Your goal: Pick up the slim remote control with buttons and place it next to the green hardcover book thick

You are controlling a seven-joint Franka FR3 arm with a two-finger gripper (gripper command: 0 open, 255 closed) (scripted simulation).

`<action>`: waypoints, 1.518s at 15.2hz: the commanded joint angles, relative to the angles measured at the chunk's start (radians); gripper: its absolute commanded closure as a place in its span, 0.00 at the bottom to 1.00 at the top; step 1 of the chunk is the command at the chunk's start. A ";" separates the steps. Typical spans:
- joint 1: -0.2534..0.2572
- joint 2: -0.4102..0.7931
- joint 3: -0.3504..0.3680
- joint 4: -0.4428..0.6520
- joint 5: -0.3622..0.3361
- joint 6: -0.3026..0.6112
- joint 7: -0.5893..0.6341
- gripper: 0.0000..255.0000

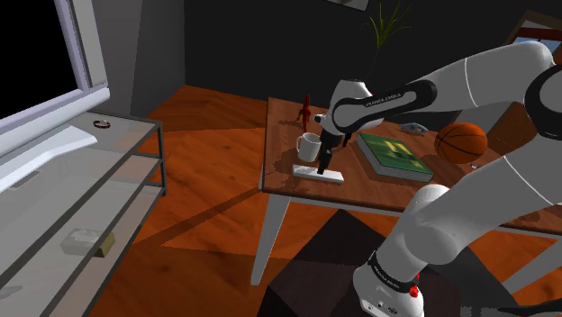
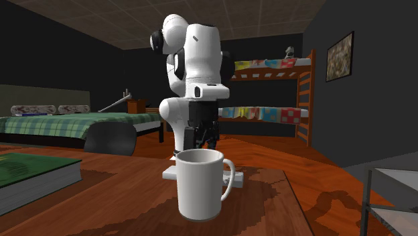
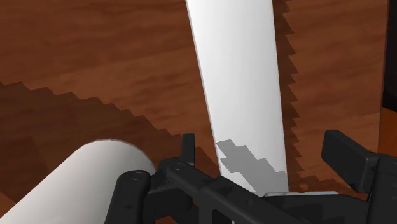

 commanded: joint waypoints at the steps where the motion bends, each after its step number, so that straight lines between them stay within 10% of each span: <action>1: 0.005 0.026 -0.008 -0.011 0.005 0.039 -0.009 0.00; 13: 0.012 0.076 -0.021 -0.039 0.014 0.116 -0.019 0.00; 14: 0.012 0.076 -0.021 -0.039 0.014 0.116 -0.019 1.00; 23: 0.012 0.076 -0.021 -0.039 0.014 0.116 -0.019 1.00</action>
